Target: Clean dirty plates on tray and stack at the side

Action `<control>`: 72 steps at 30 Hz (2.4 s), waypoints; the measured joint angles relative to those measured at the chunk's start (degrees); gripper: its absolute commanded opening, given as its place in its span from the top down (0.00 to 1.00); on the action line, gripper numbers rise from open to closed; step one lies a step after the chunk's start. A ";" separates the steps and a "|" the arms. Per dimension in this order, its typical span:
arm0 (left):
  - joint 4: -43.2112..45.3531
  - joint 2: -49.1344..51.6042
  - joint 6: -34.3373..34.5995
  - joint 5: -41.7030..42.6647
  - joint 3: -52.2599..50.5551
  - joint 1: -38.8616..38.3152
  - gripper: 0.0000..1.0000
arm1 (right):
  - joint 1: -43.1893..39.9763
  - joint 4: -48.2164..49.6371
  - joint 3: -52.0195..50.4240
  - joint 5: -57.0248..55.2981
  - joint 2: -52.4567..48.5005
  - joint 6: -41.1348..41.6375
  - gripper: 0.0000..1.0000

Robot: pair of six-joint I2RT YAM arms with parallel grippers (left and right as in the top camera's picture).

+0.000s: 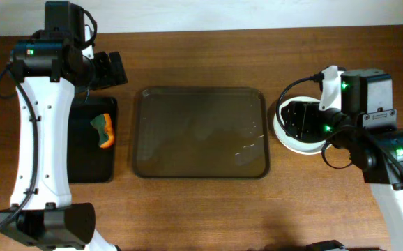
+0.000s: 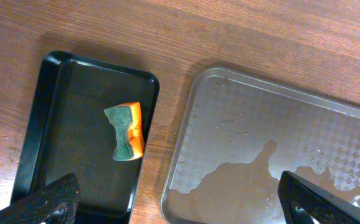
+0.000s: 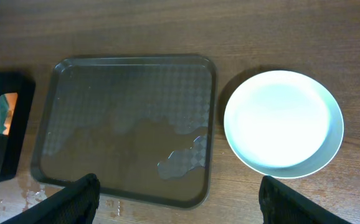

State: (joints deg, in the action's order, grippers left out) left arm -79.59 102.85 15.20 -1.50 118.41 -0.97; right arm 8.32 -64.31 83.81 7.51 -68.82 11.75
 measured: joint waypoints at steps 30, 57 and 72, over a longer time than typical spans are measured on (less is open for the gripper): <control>0.00 0.00 0.00 0.00 0.00 0.00 0.00 | 0.00 8.39 -3.85 -0.20 7.82 -5.68 0.02; -0.11 0.02 0.00 0.02 0.00 0.00 0.00 | -3.96 60.46 -83.19 -2.36 68.08 -10.23 0.02; 17.27 -19.15 -0.22 -0.85 -11.30 0.00 0.01 | -3.96 60.50 -83.19 -2.62 68.15 -10.25 0.02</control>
State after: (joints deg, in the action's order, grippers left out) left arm -62.33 83.70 14.98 -2.35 107.11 -0.97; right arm 4.36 -3.81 0.62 4.89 -0.67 1.50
